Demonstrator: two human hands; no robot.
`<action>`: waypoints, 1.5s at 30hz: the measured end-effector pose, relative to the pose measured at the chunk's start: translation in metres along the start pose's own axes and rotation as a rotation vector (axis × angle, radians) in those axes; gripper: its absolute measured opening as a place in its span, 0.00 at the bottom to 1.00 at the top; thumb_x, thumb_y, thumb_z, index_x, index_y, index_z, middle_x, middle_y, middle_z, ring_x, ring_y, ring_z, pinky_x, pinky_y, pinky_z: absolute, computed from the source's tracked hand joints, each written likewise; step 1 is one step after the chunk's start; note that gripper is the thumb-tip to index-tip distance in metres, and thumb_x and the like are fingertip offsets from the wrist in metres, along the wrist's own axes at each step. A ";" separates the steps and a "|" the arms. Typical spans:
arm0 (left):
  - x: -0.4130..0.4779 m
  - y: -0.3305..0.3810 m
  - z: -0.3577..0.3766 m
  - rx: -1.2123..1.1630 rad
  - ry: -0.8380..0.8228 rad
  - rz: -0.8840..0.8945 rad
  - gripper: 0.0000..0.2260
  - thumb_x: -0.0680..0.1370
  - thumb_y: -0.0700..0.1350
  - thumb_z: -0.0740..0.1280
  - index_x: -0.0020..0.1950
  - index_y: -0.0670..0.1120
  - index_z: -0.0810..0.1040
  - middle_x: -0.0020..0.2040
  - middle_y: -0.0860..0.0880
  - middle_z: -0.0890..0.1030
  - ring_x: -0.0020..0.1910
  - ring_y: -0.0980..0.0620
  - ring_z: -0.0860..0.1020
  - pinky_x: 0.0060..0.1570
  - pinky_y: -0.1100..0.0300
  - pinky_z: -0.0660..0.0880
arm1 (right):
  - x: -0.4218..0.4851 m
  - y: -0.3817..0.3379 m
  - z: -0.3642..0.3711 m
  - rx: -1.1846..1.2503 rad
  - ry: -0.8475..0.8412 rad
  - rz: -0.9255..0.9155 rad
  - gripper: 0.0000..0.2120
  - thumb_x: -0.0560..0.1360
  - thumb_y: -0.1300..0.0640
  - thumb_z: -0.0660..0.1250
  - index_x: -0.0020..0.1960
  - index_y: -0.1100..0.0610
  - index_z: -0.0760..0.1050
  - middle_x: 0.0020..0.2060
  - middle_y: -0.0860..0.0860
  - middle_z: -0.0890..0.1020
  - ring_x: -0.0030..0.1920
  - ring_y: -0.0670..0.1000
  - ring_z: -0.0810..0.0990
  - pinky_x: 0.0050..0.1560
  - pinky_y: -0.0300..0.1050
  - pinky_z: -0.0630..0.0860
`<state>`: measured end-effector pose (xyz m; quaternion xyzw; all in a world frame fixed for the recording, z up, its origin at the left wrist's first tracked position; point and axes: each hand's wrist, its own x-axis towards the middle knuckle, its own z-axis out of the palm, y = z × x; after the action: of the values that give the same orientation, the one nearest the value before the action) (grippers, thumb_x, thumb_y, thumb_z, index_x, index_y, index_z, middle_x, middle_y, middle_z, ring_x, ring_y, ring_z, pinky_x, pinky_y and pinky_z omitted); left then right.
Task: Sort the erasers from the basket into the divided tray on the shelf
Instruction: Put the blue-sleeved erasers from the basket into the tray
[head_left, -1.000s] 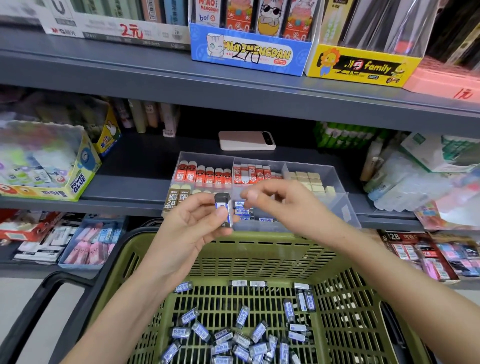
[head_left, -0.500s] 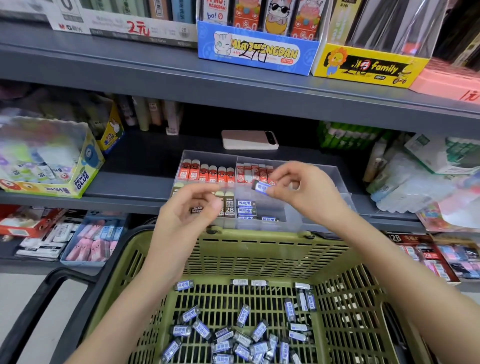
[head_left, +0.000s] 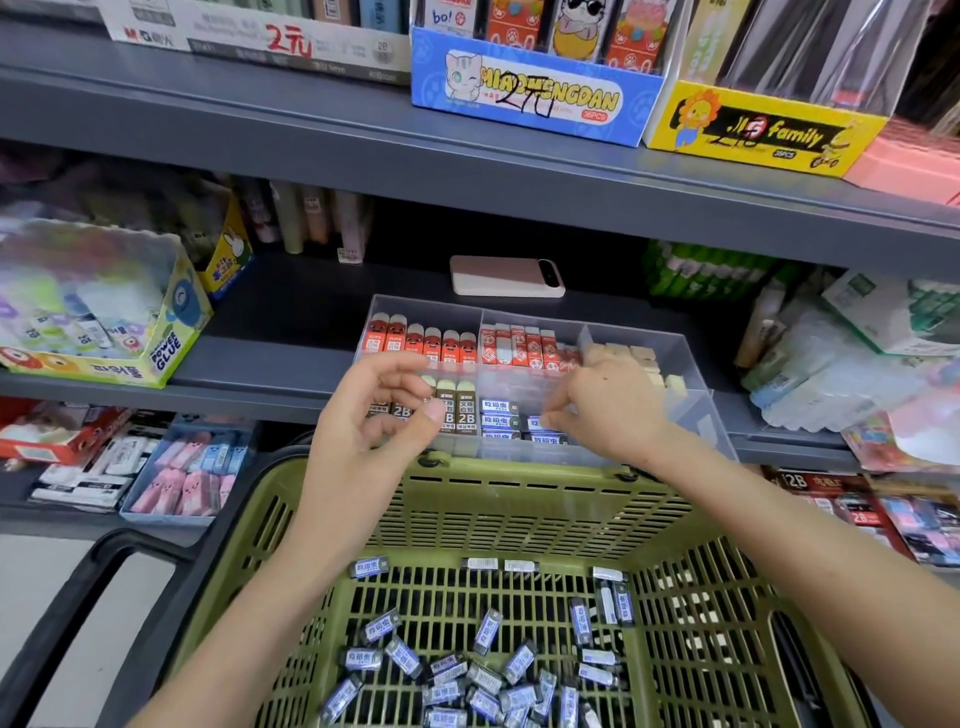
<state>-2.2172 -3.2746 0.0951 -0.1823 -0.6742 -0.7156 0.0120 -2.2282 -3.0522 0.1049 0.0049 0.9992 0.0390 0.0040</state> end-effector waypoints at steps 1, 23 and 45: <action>0.000 0.000 0.000 -0.001 0.000 0.003 0.11 0.73 0.42 0.67 0.54 0.51 0.76 0.46 0.53 0.78 0.48 0.57 0.76 0.46 0.68 0.74 | 0.000 -0.001 0.001 -0.010 -0.014 0.002 0.10 0.74 0.47 0.64 0.48 0.46 0.83 0.58 0.60 0.78 0.59 0.55 0.72 0.56 0.44 0.65; -0.075 -0.072 0.003 0.795 -0.677 -0.286 0.05 0.76 0.47 0.68 0.48 0.57 0.77 0.50 0.56 0.79 0.48 0.60 0.77 0.56 0.58 0.76 | -0.150 0.003 0.130 0.526 -0.629 0.251 0.22 0.74 0.49 0.69 0.65 0.54 0.72 0.59 0.53 0.79 0.53 0.49 0.79 0.56 0.44 0.75; -0.140 -0.191 0.010 1.059 -1.035 -0.178 0.29 0.72 0.53 0.72 0.70 0.48 0.67 0.68 0.50 0.69 0.66 0.50 0.65 0.65 0.60 0.62 | -0.188 0.007 0.202 0.438 -0.586 0.306 0.25 0.69 0.63 0.72 0.62 0.50 0.66 0.62 0.54 0.67 0.45 0.52 0.78 0.39 0.38 0.77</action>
<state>-2.1347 -3.2800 -0.1264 -0.4106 -0.8603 -0.1160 -0.2789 -2.0389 -3.0313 -0.0941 0.1653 0.9282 -0.1778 0.2818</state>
